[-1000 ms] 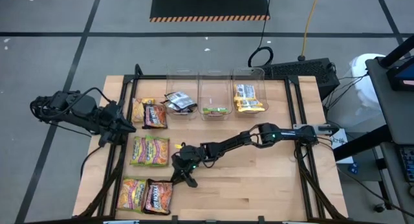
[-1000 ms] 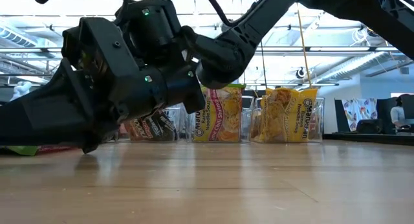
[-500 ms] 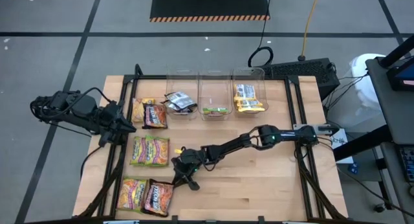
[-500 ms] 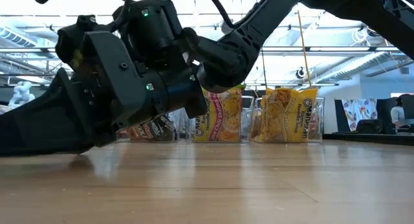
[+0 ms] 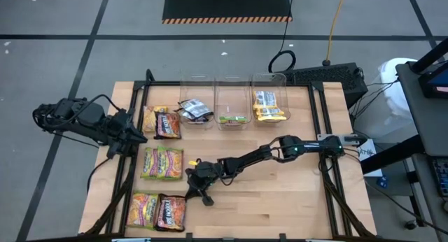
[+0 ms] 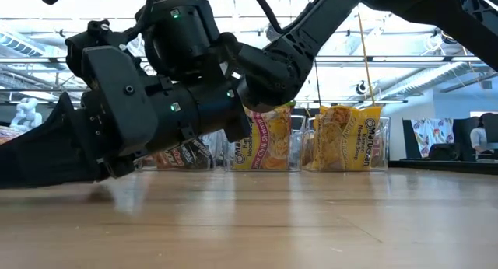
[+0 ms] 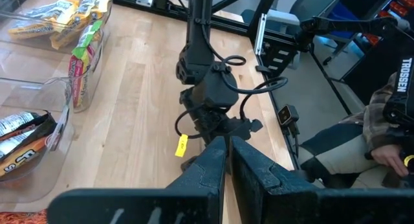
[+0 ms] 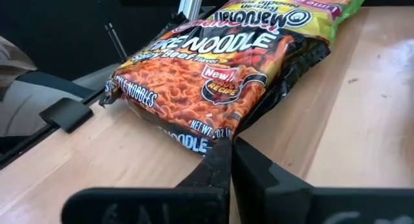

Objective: Sort Maruchan noodles
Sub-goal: Put the black noodle pack into the left transparent bin

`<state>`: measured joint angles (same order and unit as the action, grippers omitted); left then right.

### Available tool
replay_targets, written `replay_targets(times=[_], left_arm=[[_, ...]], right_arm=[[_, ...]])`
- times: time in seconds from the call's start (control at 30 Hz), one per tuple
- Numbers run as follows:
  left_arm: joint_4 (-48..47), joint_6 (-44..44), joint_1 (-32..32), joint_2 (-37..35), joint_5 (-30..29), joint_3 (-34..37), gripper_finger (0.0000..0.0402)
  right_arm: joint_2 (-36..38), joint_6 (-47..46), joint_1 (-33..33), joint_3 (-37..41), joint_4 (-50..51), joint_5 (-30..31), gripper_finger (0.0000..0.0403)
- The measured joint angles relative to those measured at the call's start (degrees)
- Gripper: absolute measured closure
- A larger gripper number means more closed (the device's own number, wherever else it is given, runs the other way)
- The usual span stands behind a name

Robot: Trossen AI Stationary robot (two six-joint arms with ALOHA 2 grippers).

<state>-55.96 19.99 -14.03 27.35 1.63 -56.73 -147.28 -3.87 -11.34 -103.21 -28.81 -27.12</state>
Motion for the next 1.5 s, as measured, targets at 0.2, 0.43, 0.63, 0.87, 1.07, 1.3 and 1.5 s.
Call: replay_targets(times=[0.2, 0.43, 0.63, 0.87, 1.07, 1.3, 1.5], left_arm=[[0.02, 0.1, -0.01, 0.0, -0.02, 0.0, 0.0373], [0.02, 0.75, -0.01, 0.0, -0.02, 0.0, 0.0373], [0.02, 1.11, 0.0, 0.0, -0.02, 0.0, 0.0373], [0.02, 0.74, 0.01, 0.01, -0.02, 0.0, 0.0373], [-1.23, 0.74, 0.0, 0.0, -0.02, 0.0, 0.0373], [-1.77, -0.14, 0.01, 0.0, -0.04, 0.0, 0.0373], [-1.68, -0.23, 0.01, 0.0, -0.07, 0.0, 0.0373]], right_arm=[[1.77, 0.58, 0.24, 0.04, 0.23, -2.04, 0.0402], [5.03, 3.55, 0.91, 0.04, 3.45, -3.01, 0.0403], [9.35, 5.03, 2.27, 0.02, 7.92, -2.96, 0.0403], [15.2, 10.45, 4.19, 0.02, 18.66, -2.65, 0.0403], [20.84, 16.13, 5.41, -0.01, 27.29, 1.86, 0.0403], [26.68, 20.02, 7.27, -0.01, 34.96, 8.44, 0.0403], [29.74, 21.65, 9.72, -0.01, 35.99, 10.93, 0.0403]])
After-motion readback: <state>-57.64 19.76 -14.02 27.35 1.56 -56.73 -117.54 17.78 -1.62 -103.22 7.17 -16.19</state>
